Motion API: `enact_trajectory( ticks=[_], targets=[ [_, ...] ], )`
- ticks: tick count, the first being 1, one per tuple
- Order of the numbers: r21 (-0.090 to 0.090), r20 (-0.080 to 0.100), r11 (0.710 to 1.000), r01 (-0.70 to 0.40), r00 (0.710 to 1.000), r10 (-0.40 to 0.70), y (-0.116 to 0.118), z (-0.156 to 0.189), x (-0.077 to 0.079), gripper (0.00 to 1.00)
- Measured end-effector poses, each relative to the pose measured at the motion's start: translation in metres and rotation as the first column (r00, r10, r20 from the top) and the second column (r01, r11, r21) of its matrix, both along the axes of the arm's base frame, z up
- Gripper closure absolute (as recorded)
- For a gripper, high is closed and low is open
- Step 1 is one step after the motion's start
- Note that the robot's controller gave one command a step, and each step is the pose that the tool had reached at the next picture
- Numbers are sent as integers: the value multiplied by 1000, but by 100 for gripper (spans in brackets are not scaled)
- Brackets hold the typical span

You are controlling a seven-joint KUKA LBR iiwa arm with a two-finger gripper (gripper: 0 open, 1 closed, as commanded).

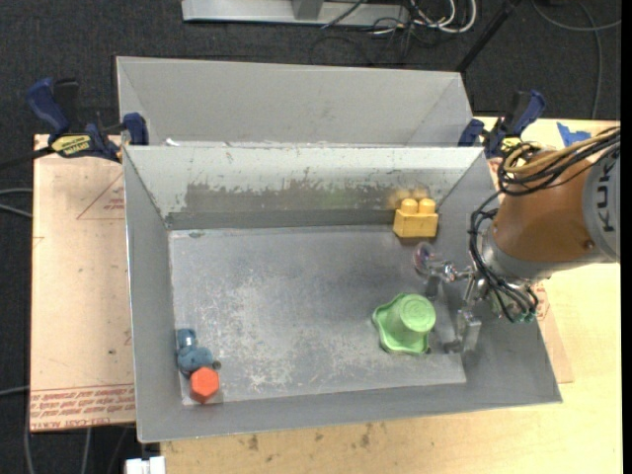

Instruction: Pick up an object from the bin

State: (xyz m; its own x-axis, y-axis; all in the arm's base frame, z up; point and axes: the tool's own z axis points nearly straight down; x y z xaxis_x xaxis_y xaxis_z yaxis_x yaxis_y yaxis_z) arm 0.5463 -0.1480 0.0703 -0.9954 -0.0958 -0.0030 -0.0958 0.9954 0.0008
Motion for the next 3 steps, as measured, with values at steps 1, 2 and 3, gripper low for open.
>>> enact_trajectory(
  ticks=[1,2,3],
  targets=[
    [3,-2,966,-260,966,260,77,0,-24,0],
    [-4,4,800,-600,800,601,104,0,-52,0],
    [-6,7,802,-598,802,598,103,3,-50,100]
  ],
)
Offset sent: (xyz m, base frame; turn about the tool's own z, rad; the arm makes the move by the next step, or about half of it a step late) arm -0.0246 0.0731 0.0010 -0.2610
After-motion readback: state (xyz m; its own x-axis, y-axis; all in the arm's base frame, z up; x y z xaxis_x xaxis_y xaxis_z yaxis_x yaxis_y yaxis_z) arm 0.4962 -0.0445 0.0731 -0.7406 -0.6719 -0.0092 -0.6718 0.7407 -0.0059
